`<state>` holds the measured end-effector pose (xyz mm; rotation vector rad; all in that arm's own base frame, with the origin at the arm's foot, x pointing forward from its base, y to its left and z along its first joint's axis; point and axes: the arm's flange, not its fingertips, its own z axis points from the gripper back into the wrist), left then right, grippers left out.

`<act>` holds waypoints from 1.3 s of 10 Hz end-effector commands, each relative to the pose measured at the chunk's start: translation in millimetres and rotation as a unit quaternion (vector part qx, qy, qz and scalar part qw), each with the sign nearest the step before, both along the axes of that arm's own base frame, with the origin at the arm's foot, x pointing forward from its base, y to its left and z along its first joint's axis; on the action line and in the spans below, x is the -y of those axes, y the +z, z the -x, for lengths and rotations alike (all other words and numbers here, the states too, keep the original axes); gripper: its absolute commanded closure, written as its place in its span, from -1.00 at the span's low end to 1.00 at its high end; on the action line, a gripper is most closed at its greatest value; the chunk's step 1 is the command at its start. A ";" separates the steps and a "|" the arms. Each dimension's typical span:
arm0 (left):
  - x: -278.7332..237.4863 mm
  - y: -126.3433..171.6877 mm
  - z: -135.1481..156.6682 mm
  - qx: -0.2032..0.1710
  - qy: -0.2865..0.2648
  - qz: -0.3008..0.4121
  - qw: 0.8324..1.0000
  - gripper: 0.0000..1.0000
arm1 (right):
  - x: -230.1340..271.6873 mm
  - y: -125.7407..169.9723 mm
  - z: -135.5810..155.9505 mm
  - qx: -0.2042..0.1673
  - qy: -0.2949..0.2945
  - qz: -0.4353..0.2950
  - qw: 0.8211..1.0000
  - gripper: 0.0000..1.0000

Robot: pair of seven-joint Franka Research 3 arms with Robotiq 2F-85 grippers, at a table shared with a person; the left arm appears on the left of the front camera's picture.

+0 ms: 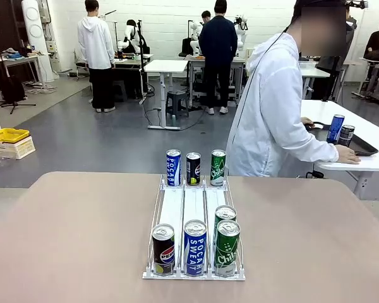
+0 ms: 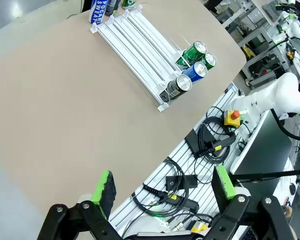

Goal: Retrieve and hand over the desired beverage to the person.
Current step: Place the picked can on the Handle tray extended by the person.

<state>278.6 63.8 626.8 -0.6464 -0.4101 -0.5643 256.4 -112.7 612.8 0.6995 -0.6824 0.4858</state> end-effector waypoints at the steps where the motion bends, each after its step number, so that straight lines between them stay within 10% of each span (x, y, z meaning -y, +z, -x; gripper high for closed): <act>1: -0.5 -0.1 -1.2 0.010 -0.010 0.006 1.000 -1.00 | -1.5 -0.7 -1.1 0.008 0.009 -0.011 1.000 -1.00; 13: -8.0 13.6 0.8 0.026 0.025 0.018 0.999 -1.00 | -1.5 -0.7 -1.1 0.008 0.009 -0.011 1.000 -1.00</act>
